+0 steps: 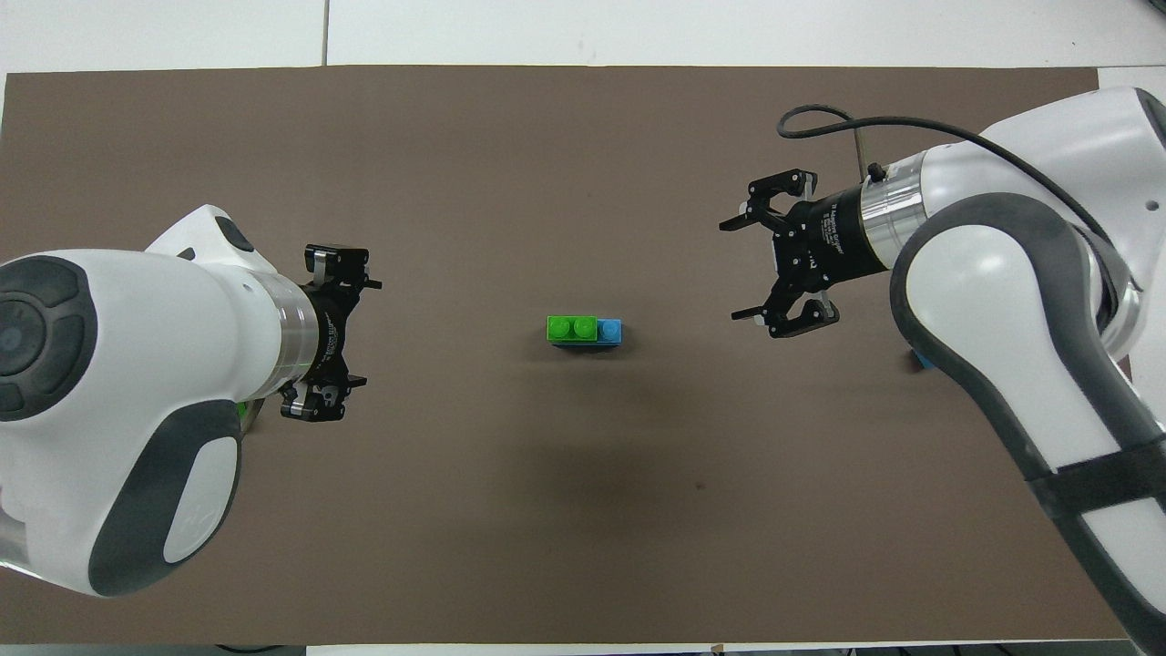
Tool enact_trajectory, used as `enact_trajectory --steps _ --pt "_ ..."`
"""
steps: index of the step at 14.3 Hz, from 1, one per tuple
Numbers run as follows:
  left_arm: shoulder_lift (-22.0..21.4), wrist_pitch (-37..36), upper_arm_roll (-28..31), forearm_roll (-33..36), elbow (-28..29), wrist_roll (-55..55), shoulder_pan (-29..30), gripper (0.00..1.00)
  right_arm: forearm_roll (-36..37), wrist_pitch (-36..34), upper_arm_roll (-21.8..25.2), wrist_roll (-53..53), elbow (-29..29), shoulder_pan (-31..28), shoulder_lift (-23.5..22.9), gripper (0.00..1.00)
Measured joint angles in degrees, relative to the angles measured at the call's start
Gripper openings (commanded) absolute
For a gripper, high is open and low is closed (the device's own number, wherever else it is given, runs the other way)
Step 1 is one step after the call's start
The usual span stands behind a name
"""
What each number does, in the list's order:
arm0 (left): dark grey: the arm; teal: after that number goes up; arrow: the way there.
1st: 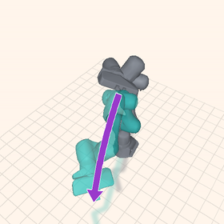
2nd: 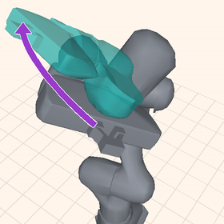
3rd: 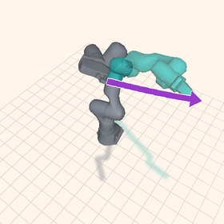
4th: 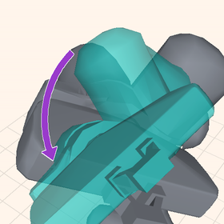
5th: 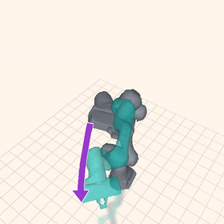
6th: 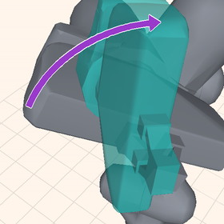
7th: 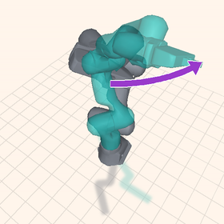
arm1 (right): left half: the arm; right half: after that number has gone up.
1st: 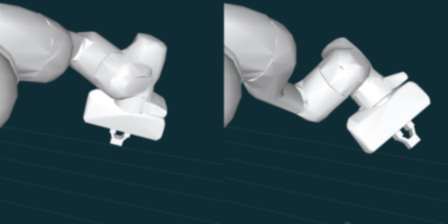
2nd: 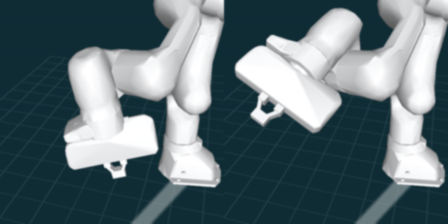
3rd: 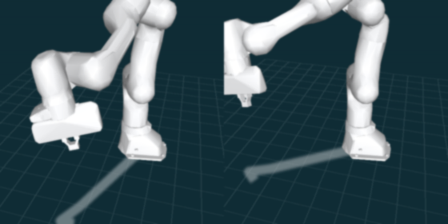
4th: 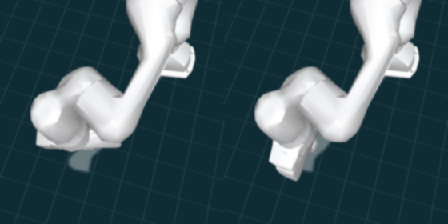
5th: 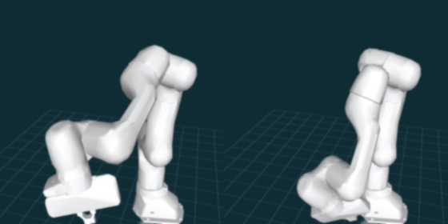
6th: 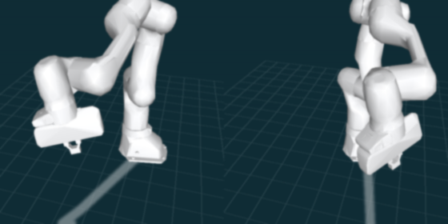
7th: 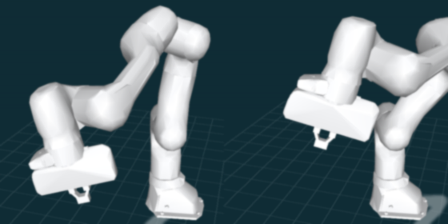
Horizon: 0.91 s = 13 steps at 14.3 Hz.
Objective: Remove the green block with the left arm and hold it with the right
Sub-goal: 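Move the left gripper toward the green brick while the right gripper approaches blue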
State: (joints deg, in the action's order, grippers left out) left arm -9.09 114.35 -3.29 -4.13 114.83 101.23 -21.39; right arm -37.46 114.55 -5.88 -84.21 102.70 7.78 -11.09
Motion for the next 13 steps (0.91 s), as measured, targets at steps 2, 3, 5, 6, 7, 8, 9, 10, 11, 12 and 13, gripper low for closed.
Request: enact_trajectory --steps 2,3,5,6,7,8,9,10,11,12,13 --pt "0.05 0.39 0.0 -0.92 0.72 1.6 -0.94 1.0 -0.18 3.7 -0.03 -0.17 1.66 1.68 -0.82 0.97" --pt "0.23 1.04 0.01 -1.16 1.18 3.56 -1.74 1.0 -0.72 5.2 -0.03 -0.19 2.53 2.46 -1.14 0.97" --pt "1.35 3.19 0.0 -1.23 1.76 7.9 -3.52 1.0 -2.16 7.65 -0.04 -0.2 4.16 3.59 -1.51 0.97" --pt "2.3 4.36 -0.03 -1.25 1.86 9.88 -4.34 1.0 -2.42 8.64 -0.04 -0.2 5.15 4.06 -1.51 0.97" --pt "3.48 5.86 -0.02 -1.26 1.89 11.97 -5.11 1.0 -2.52 10.08 -0.04 -0.2 6.38 4.67 -1.5 0.97" --pt "4.84 7.47 -0.05 -1.27 1.91 13.91 -5.85 1.0 -2.59 11.88 -0.05 -0.2 7.64 5.34 -1.48 0.97" --pt "6.28 8.92 -0.03 -1.27 1.9 15.62 -6.63 1.0 -2.62 13.32 -0.05 -0.2 8.75 5.89 -1.46 0.97" --pt "7.68 10.19 -0.06 -1.27 1.89 16.95 -7.36 1.0 -2.63 14.22 -0.06 -0.2 9.54 6.22 -1.46 0.97" --pt "8.88 11.15 -0.06 -1.28 1.87 17.89 -8.05 1.0 -2.63 14.77 -0.06 -0.2 10.0 6.37 -1.45 0.97" --pt "9.95 11.87 -0.08 -1.29 1.77 18.75 -8.66 1.0 -2.63 15.15 -0.05 -0.2 10.18 6.59 -1.45 0.97" --pt "10.9 12.43 -0.06 -1.29 1.64 19.7 -9.25 1.0 -2.72 15.83 -0.05 -0.22 10.36 6.97 -1.42 0.97"
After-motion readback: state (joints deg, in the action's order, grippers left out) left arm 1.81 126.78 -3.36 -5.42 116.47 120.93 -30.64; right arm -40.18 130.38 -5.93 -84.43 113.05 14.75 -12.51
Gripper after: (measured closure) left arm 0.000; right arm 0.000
